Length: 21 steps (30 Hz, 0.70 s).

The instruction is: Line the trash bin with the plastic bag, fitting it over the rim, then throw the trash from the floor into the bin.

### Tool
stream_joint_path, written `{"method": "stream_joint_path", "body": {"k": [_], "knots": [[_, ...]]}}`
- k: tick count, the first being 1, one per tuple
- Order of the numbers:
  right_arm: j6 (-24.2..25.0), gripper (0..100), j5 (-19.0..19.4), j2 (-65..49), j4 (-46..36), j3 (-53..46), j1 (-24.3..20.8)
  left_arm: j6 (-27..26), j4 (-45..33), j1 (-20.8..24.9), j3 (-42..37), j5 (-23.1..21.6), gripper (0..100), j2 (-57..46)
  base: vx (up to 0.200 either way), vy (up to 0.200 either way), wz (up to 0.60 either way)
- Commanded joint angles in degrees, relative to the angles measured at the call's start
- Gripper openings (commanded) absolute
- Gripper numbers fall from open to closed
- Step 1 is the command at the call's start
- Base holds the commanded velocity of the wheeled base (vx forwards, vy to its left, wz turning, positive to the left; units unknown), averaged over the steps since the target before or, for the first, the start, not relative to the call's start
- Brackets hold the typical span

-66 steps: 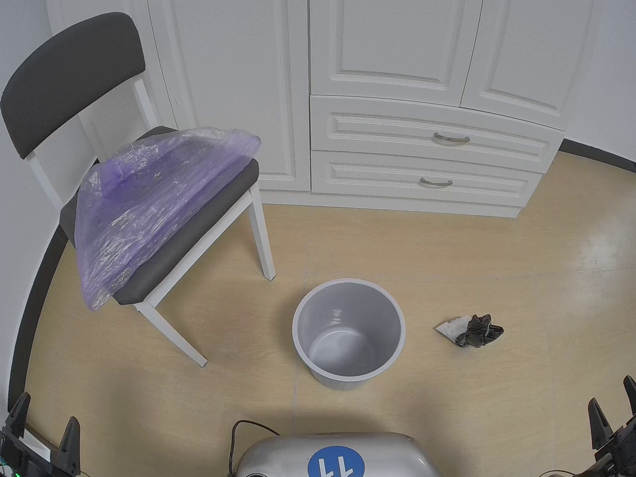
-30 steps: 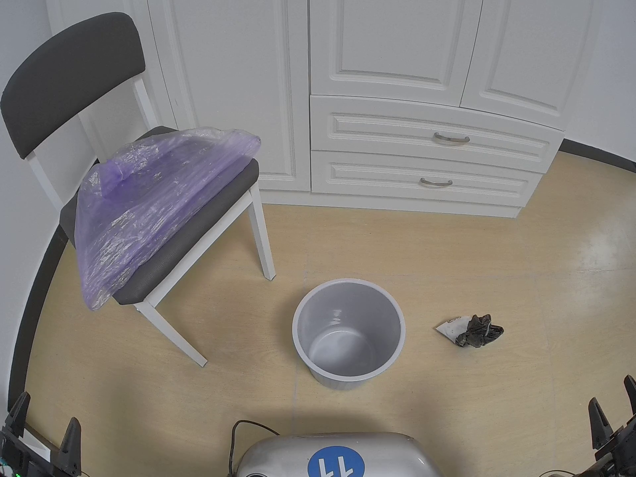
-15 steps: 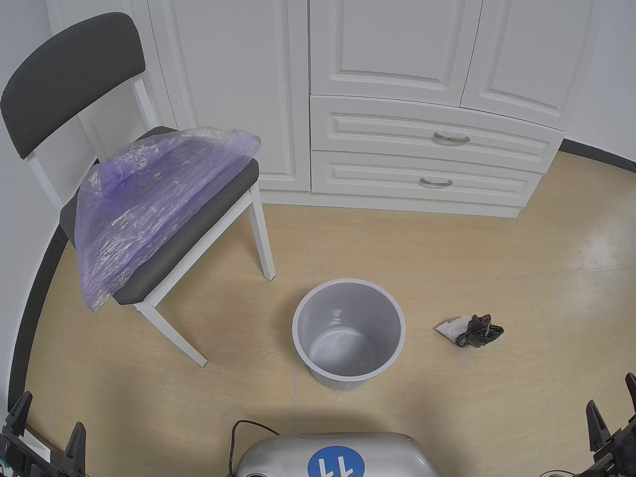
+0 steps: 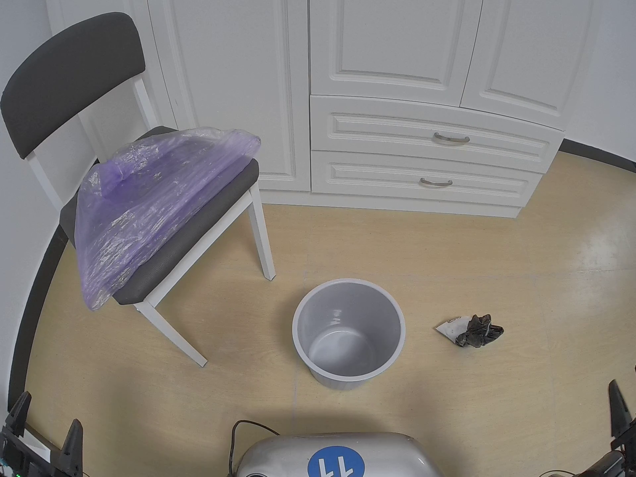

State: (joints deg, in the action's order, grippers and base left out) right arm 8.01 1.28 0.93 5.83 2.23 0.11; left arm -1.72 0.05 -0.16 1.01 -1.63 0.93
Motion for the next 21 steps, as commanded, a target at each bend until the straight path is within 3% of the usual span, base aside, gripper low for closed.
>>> {"method": "stream_joint_path", "body": {"k": [1, 4, 6, 7, 11, 13, 14, 16, 18, 21], "knots": [[8.69, 100, -0.31, -0.93, 1.82, 8.32, -0.11, 3.48, 0.48, -0.02, -1.01, 2.6, 100, -0.93, 0.0, 0.0, 0.0], [1.48, 100, 0.3, -0.84, -3.1, 8.58, 0.07, 3.56, 11.82, 0.33, 4.61, -2.67, 100, 0.3, 0.0, 0.0, 0.0], [-0.36, 100, 1.09, 0.57, -4.16, 9.37, 0.42, 4.18, 13.84, 1.56, 8.66, -8.03, 100, 2.68, 0.0, 0.0, 0.0], [-0.89, 100, 1.71, 2.59, -3.98, 10.34, 0.77, 4.18, 13.66, 2.18, 10.24, -8.47, 100, 3.82, 0.0, 0.0, 0.0], [-3.7, 100, 4.17, 13.58, -3.54, 15.52, 1.3, 3.92, 11.55, 2.71, 12.26, -7.77, 100, 11.29, 0.0, 0.0, 0.0], [-3.7, 100, 4.17, 13.58, -3.54, 15.52, 1.3, 3.92, 11.55, 2.71, 12.26, -7.77, 100, 11.29, 0.0, 0.0, 0.0], [-4.93, 100, 4.17, 26.32, -1.61, 21.68, 1.3, 3.65, 11.46, 2.09, 15.16, -5.66, 100, 21.4, 0.0, 0.0, 0.0], [-5.55, 100, 4.17, 31.94, 1.2, 23.61, 1.3, 3.13, 11.46, 1.92, 16.48, -3.82, 100, 25.35, 0.0, 0.0, 0.0], [-6.52, 100, 3.91, 37.75, 5.86, 25.1, 1.3, 1.54, 11.29, 1.92, 17.53, -1.18, 100, 28.69, 0.0, 0.0, 0.0], [-7.57, 100, 2.15, 47.59, 19.13, 25.72, 0.24, -1.01, 11.29, 2.0, 19.91, 4.89, 100, 36.69, 0.0, 0.0, 0.0]]}}
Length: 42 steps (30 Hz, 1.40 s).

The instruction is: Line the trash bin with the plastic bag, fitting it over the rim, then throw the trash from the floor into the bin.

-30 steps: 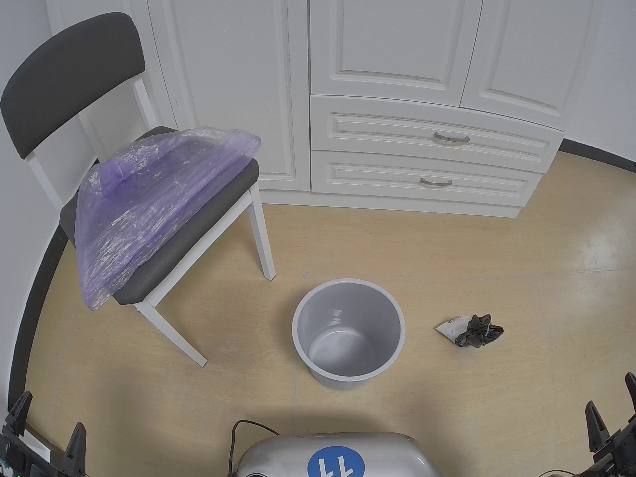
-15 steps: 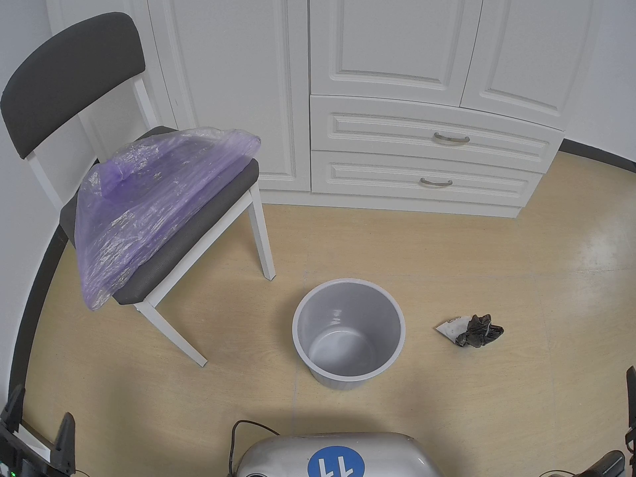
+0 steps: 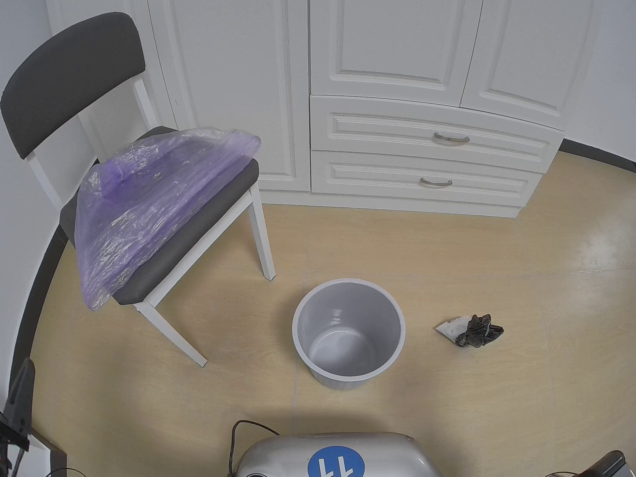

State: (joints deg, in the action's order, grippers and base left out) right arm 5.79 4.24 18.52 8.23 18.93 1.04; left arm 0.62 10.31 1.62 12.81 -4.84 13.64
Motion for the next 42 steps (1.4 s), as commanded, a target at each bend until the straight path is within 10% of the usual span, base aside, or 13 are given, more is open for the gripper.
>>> {"method": "stream_joint_path", "body": {"k": [1, 15, 42], "knots": [[-5.53, 100, -1.34, 31.14, 18.14, 8.93, -1.21, -3.35, 1.02, 0.22, 8.46, 8.88, 100, 25.38, 0.0, 0.0, 0.0], [-1.75, 100, -4.33, 39.14, 25.96, 7.26, -9.47, -13.54, 1.38, 0.66, 10.57, 16.27, 100, 43.49, 0.0, 0.0, 0.0], [1.33, 100, 1.47, 45.03, 29.48, 7.61, -2.27, -22.68, 9.64, 0.84, 16.1, 21.98, 100, 63.61, 0.0, 0.0, 0.0]]}}
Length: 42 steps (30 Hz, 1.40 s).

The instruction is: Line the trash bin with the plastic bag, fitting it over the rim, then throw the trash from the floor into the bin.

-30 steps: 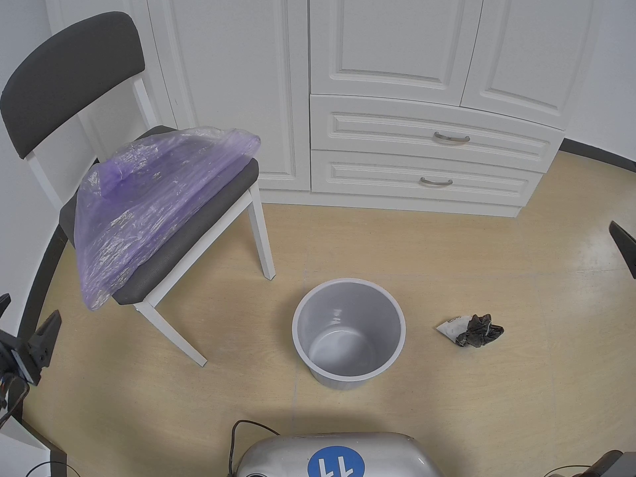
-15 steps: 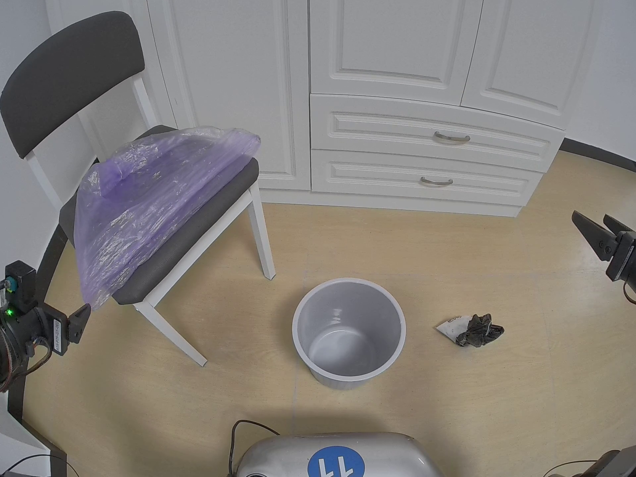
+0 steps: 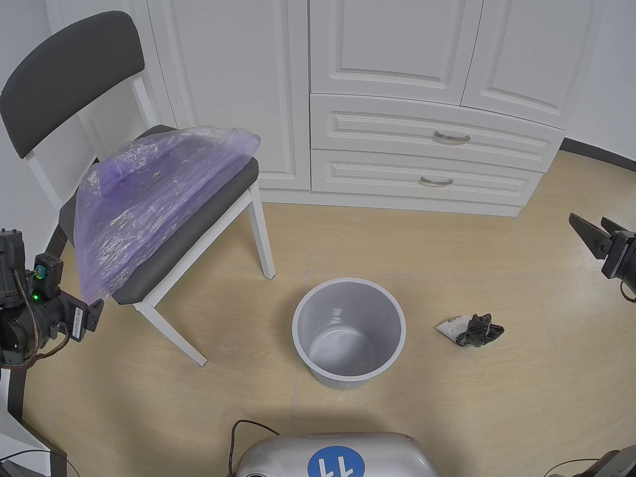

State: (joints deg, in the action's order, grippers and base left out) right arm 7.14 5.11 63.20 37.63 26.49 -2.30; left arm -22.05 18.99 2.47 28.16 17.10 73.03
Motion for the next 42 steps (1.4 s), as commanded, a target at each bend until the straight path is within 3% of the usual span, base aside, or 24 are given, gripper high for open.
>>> {"method": "stream_joint_path", "body": {"k": [1, 9, 32, 42], "knots": [[0.06, 100, 0.78, 0.52, 0.07, 0.05, 1.07, -0.01, 1.66, -0.1, 1.02, 0.04, 100, 5.28, 0.0, 0.0, 0.0], [0.15, 100, 1.75, 0.7, 0.42, 0.05, 2.04, -1.15, 7.81, -0.01, 2.78, 0.21, 100, 11.78, 0.0, 0.0, 0.0], [0.15, 100, 2.1, 0.96, 0.51, 0.32, 4.24, -3.79, 8.17, 0.07, 9.02, 3.29, 100, 18.2, 0.0, 0.0, 0.0], [0.33, 100, 5.44, 1.14, 1.92, 0.14, 6.7, -6.34, 8.25, -0.28, 13.94, 5.31, 100, 22.68, 0.0, 0.0, 0.0]]}}
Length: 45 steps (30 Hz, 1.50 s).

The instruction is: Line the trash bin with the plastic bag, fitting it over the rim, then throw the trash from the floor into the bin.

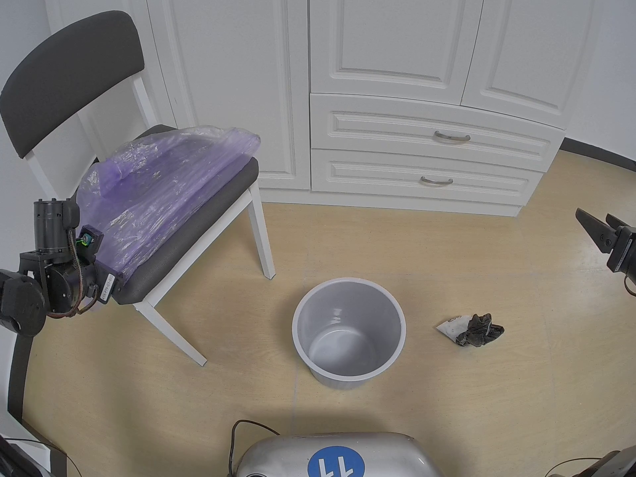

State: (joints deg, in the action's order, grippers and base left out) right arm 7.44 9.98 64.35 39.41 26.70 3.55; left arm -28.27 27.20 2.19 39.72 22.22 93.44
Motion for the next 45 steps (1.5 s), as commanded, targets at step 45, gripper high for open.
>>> {"method": "stream_joint_path", "body": {"k": [45], "knots": [[0.03, 100, 0.56, 0.33, 0.31, -0.07, 1.02, -15.68, 15.78, 2.38, 12.31, 8.19, 100, 6.23, 0.0, 0.0, 0.0]]}}
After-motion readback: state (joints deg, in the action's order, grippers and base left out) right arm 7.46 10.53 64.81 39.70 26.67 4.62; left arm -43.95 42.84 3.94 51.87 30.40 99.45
